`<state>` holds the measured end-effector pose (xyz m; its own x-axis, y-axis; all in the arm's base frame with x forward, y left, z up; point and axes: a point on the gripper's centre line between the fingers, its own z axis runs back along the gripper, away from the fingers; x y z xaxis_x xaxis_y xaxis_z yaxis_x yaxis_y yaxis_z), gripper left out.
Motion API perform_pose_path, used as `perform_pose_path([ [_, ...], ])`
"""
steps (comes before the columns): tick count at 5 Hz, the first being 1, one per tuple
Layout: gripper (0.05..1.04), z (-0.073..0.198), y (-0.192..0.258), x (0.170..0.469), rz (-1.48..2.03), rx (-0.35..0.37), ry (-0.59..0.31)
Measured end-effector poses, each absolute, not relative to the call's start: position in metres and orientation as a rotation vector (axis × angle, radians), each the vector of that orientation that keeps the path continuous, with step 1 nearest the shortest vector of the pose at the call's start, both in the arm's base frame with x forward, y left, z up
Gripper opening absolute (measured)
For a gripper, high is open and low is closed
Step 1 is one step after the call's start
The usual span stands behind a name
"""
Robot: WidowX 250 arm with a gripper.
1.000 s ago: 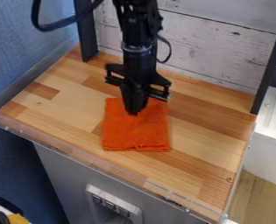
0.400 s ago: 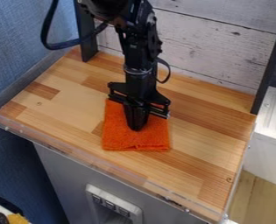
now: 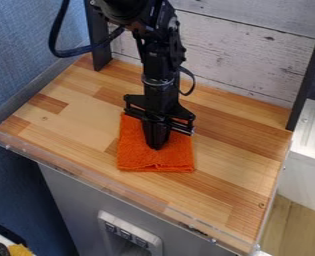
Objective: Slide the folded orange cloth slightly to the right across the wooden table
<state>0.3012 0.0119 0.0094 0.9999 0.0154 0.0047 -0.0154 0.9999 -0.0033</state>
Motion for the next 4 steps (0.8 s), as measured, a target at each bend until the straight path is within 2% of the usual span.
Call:
perform_pose_path([
  [4,0.083,0.011,-0.003,0.308,0.004,0.008,0.015],
])
